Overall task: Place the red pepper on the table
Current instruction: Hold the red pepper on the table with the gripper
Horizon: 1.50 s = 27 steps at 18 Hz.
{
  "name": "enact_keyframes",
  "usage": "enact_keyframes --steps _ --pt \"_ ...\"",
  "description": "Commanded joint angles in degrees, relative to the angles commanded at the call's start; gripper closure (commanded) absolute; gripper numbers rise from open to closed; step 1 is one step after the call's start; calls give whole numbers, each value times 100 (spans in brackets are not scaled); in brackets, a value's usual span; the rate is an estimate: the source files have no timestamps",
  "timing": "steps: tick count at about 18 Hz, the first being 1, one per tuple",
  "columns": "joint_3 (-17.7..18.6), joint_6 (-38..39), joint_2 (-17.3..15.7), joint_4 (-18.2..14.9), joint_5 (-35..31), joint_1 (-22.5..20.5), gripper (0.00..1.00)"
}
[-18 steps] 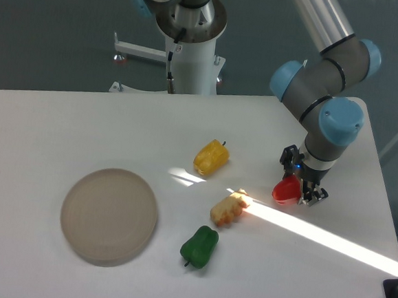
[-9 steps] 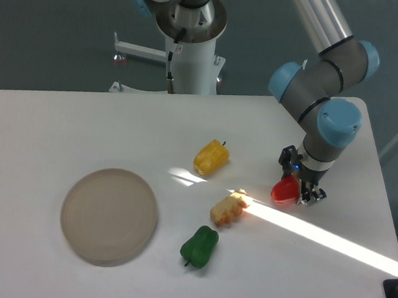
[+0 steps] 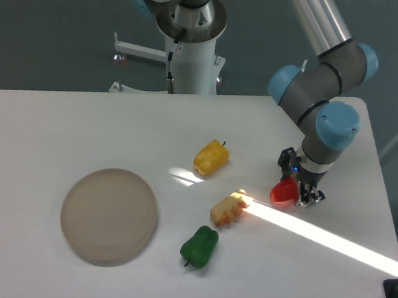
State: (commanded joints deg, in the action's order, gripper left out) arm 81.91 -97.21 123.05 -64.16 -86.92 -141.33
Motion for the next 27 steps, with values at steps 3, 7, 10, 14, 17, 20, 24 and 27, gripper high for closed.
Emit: enact_keyframes --steps 3,7,10,14,17,20,24,27 --pt "0 -9 9 0 0 0 43" --pt "9 0 9 0 -9 0 43" --pt "0 0 35 0 -9 9 43" --pt "9 -9 35 0 -9 9 41" --pt "17 -9 35 0 -9 17 40" --pt "18 -9 35 0 -9 18 40" --pt "18 -9 35 0 -9 18 37" --pt "18 -9 44 9 -9 18 31"
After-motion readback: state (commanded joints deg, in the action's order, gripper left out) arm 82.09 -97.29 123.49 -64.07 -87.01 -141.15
